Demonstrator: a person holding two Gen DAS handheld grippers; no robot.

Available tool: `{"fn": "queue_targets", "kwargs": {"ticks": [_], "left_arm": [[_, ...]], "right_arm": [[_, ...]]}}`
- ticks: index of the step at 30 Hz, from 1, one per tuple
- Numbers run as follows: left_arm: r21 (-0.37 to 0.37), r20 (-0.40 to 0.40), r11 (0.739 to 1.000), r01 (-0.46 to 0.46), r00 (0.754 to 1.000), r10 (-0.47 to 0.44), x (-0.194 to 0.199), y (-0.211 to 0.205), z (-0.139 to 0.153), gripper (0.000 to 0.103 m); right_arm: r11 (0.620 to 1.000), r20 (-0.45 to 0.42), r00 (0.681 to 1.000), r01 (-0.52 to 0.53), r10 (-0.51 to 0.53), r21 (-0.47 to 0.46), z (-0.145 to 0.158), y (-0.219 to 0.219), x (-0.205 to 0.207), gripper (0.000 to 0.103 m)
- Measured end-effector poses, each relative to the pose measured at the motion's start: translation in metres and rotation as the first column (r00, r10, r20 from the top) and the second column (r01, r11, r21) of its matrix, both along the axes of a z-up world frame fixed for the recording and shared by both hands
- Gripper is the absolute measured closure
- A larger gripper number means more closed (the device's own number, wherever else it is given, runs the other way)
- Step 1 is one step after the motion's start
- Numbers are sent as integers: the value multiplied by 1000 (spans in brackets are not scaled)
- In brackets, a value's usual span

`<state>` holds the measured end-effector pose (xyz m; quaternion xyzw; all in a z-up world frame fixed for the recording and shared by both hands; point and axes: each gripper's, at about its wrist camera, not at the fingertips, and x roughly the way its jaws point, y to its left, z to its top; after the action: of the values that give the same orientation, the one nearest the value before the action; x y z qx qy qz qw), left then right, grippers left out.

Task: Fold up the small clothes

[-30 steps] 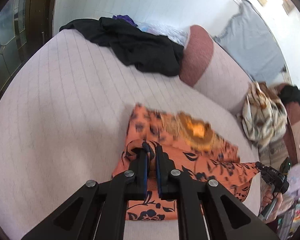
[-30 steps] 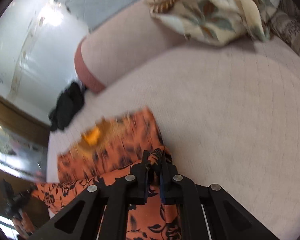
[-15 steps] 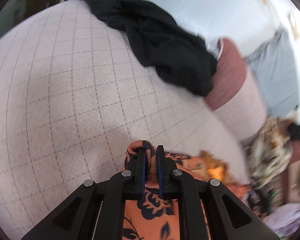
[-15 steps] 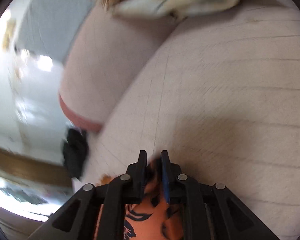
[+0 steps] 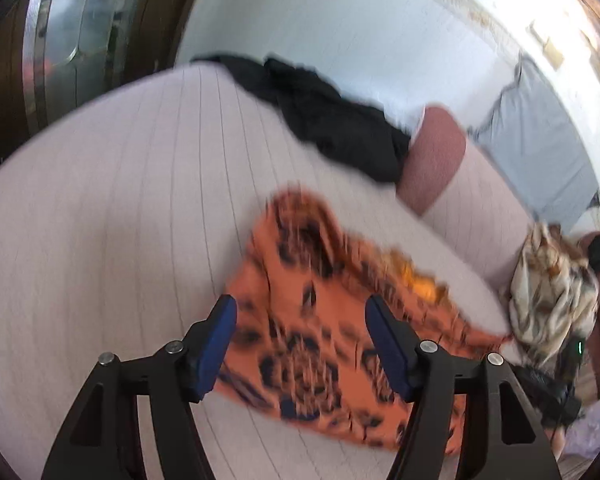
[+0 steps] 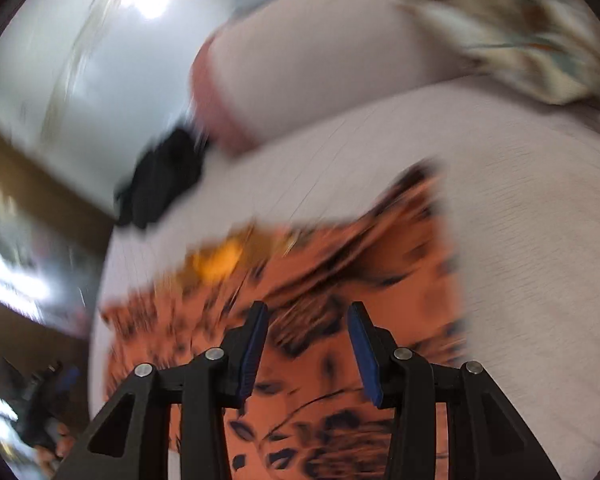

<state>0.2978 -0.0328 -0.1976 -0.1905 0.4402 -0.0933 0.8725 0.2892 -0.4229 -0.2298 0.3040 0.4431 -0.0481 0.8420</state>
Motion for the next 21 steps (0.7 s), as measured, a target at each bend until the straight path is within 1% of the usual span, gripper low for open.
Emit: {"fn": "queue_targets", "kwargs": {"ticks": [1, 2, 3, 4, 5, 6, 7, 8, 9, 11, 13, 14, 15, 16, 17, 18, 20, 21], "left_arm": [[41, -19, 999, 12, 1000, -11, 3, -8, -9, 35], [109, -46, 994, 29, 999, -24, 8, -16, -21, 35], [160, -63, 987, 26, 998, -16, 12, -19, -29, 36], [200, -86, 980, 10, 996, 7, 19, -20, -39, 36], [210, -125, 978, -13, 991, 40, 28, -16, -50, 36], [195, -142, 980, -26, 988, 55, 34, -13, -54, 36], [165, -161, 986, -38, 985, 65, 40, -8, -57, 35], [137, -185, 990, -42, 980, 68, 46, -4, -60, 35], [124, -203, 992, -39, 977, 63, 51, -1, -61, 34], [108, -209, 994, -33, 976, 55, 56, 5, -61, 34], [78, -220, 996, -39, 974, 56, 57, 14, -59, 34], [62, -223, 997, -48, 973, 61, 58, 20, -58, 34], [59, -225, 997, -56, 972, 68, 58, 25, -57, 34], [62, -224, 996, -64, 972, 76, 57, 29, -57, 34], [69, -220, 995, -75, 971, 88, 57, 33, -55, 34], [77, -217, 994, -82, 971, 97, 56, 36, -53, 34], [101, -207, 991, -89, 972, 108, 53, 40, -49, 34], [119, -199, 989, -93, 973, 115, 51, 41, -47, 34]], "right_arm": [[999, -37, 998, -48, 47, -23, -8, 21, 12, 58], [995, -69, 994, -89, 86, -41, -16, 37, 23, 58], [988, -109, 986, -138, 130, -67, -24, 56, 36, 58], [978, -149, 976, -174, 156, -116, -33, 71, 48, 58], [960, -178, 971, -192, 157, -204, -37, 85, 60, 58], [939, -179, 972, -199, 153, -279, -37, 94, 70, 58], [920, -173, 974, -198, 146, -339, -36, 100, 84, 58], [916, -165, 978, -182, 129, -358, -35, 100, 100, 58], [921, -161, 980, -165, 114, -353, -36, 97, 115, 58], [938, -156, 987, -94, 43, -333, -41, 83, 146, 58], [956, -92, 995, 21, -50, -292, -32, 68, 158, 58], [959, -54, 996, 57, -75, -277, -24, 67, 158, 58], [964, -10, 997, 72, -77, -254, -15, 70, 155, 58], [970, 41, 997, 66, -58, -234, -5, 77, 149, 58], [973, 74, 997, 46, -30, -226, 4, 86, 143, 58], [976, 93, 996, 5, 16, -217, 11, 100, 137, 57], [973, 88, 986, -118, 138, -200, 19, 132, 129, 58], [962, 81, 977, -177, 197, -207, 22, 149, 126, 58]]}}
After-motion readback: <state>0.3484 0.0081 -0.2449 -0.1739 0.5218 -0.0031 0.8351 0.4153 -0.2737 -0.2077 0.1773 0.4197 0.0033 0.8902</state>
